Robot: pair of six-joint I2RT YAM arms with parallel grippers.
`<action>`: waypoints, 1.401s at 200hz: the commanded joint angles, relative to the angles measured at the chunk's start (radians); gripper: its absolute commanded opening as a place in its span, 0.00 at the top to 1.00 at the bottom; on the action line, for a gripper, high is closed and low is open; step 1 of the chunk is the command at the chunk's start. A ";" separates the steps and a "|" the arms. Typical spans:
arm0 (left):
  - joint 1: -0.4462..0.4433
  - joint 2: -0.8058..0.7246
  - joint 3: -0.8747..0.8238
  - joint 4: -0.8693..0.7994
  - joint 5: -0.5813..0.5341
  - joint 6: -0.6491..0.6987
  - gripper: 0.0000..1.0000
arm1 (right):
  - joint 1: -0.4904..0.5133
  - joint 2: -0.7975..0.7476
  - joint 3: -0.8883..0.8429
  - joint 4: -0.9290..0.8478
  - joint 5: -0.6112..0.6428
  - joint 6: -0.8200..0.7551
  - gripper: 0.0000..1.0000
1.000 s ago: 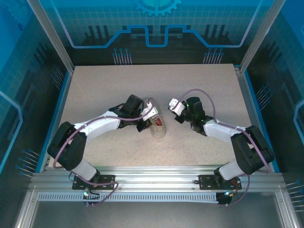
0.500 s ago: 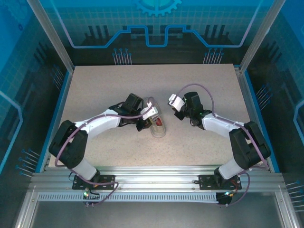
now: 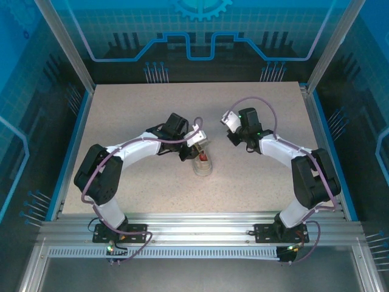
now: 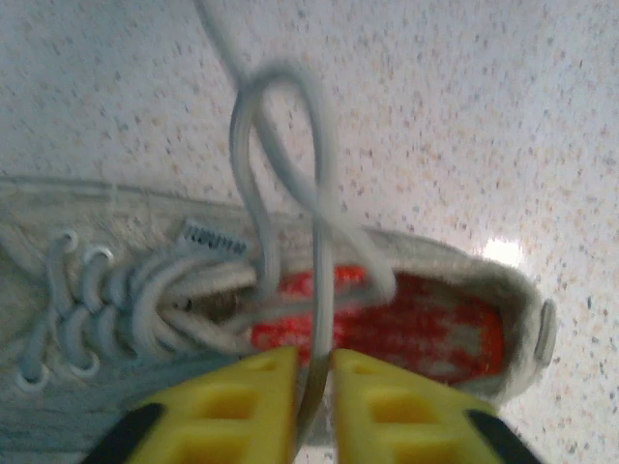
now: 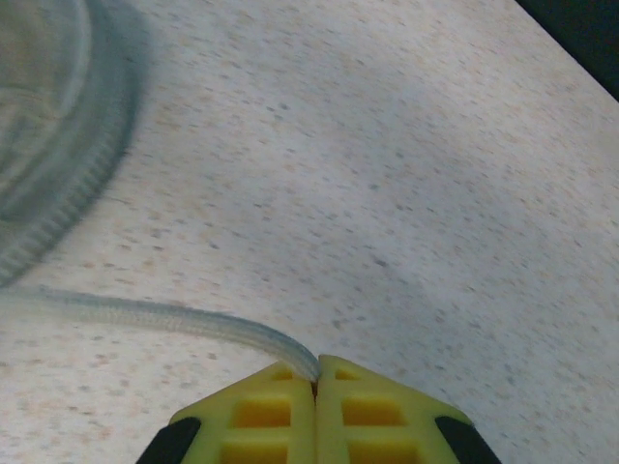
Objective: Tie the shoes
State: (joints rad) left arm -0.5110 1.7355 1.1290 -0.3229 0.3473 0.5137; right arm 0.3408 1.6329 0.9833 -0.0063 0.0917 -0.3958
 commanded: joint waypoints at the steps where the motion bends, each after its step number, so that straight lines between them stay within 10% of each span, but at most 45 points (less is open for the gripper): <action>1: 0.010 0.027 0.015 -0.090 0.027 0.019 0.73 | -0.029 0.023 0.042 -0.026 0.059 0.022 1.00; 80: 0.014 0.053 0.045 -0.087 0.026 0.048 0.61 | -0.022 0.016 0.037 -0.034 0.031 0.017 1.00; 113: 0.016 0.085 0.090 -0.116 0.017 0.054 1.00 | -0.014 0.011 0.033 -0.036 0.033 0.020 1.00; 183: 0.108 -0.128 0.005 -0.217 -0.050 -0.002 1.00 | -0.022 -0.030 0.016 -0.060 0.073 0.009 1.00; 280: 0.129 -0.219 -0.018 -0.483 -0.456 -0.186 1.00 | -0.017 -0.047 0.042 -0.164 0.080 0.031 1.00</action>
State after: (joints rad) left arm -0.3954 1.5463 1.1301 -0.6910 0.0437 0.4084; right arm 0.3202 1.6196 1.0027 -0.1123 0.1543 -0.3832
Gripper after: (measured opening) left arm 0.037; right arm 0.041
